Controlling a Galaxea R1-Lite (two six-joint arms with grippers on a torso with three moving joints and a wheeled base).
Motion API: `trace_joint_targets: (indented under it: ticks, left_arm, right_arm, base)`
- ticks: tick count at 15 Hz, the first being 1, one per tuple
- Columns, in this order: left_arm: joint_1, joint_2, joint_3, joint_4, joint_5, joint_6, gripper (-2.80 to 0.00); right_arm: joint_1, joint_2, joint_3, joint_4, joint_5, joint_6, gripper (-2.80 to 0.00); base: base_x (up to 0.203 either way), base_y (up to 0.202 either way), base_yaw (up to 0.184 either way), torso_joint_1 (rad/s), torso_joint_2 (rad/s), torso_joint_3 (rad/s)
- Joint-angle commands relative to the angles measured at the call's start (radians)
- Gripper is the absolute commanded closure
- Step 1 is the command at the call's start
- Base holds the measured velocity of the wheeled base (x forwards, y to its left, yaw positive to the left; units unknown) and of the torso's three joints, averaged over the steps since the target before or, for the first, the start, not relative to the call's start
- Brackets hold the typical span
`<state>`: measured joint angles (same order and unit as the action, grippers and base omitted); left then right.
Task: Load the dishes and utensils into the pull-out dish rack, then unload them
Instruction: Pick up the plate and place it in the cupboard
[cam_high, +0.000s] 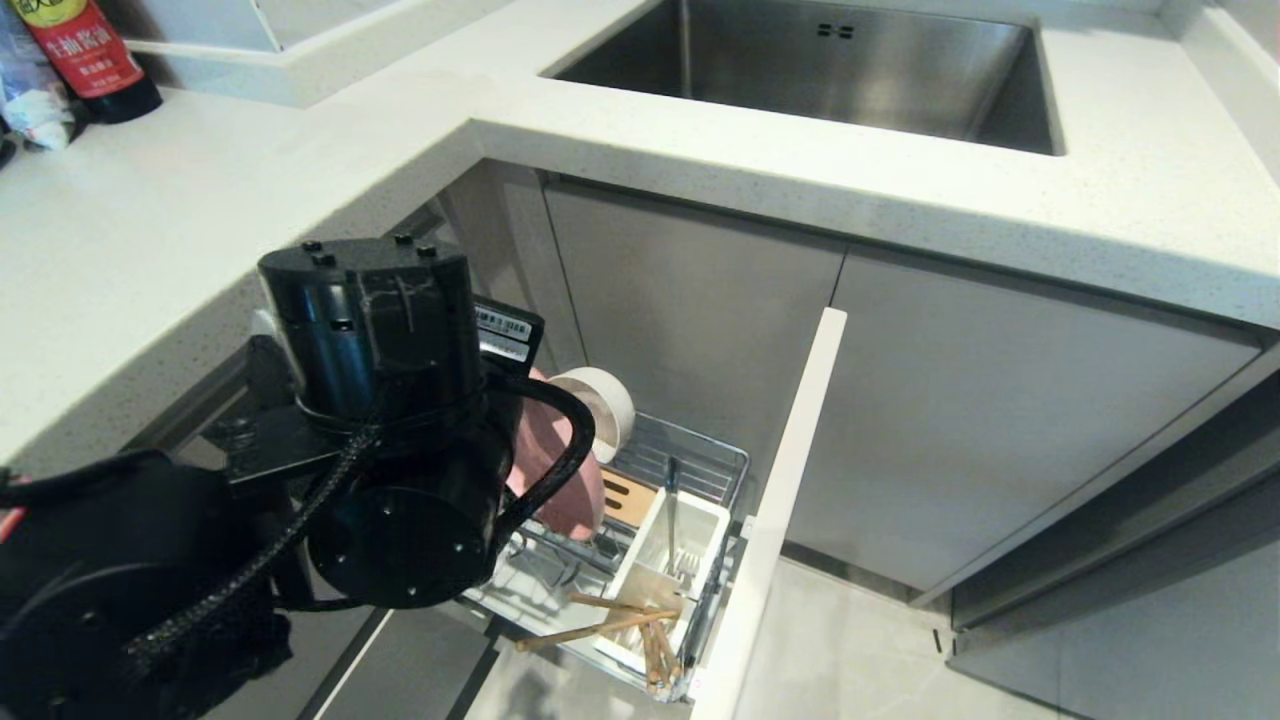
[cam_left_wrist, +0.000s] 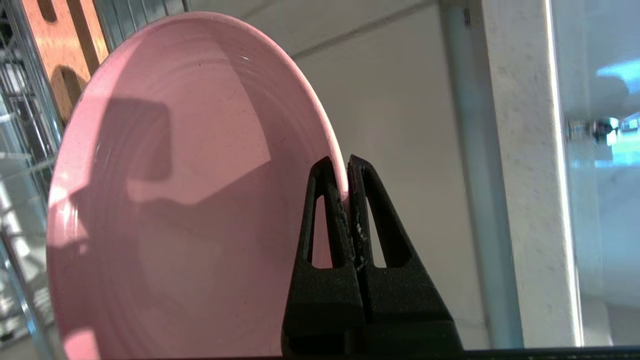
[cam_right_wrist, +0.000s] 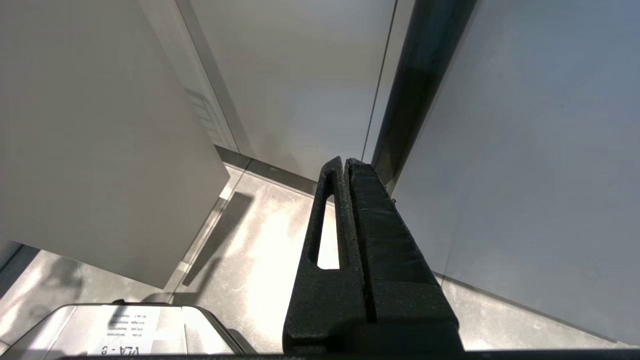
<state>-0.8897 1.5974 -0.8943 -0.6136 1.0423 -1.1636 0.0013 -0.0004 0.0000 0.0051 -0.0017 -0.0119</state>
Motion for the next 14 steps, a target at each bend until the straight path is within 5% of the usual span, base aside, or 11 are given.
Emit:
trace_joint_targets:
  ticks: [1,14]
  left_arm:
    - [0.015,0.021,0.0,-0.006,0.007,-0.007,0.0]
    - [0.057,0.088,0.015,-0.021,0.007,-0.073,0.0]
  right_arm:
    - [0.0,0.0,0.0,-0.001,0.0,0.0,0.0]
    - [0.0,0.0,0.0,0.0,0.0,0.0,0.0]
  base:
    - [0.0,0.0,0.0,0.0,0.0,0.0]
    - [0.0,0.0,0.0,0.0,0.0,0.0]
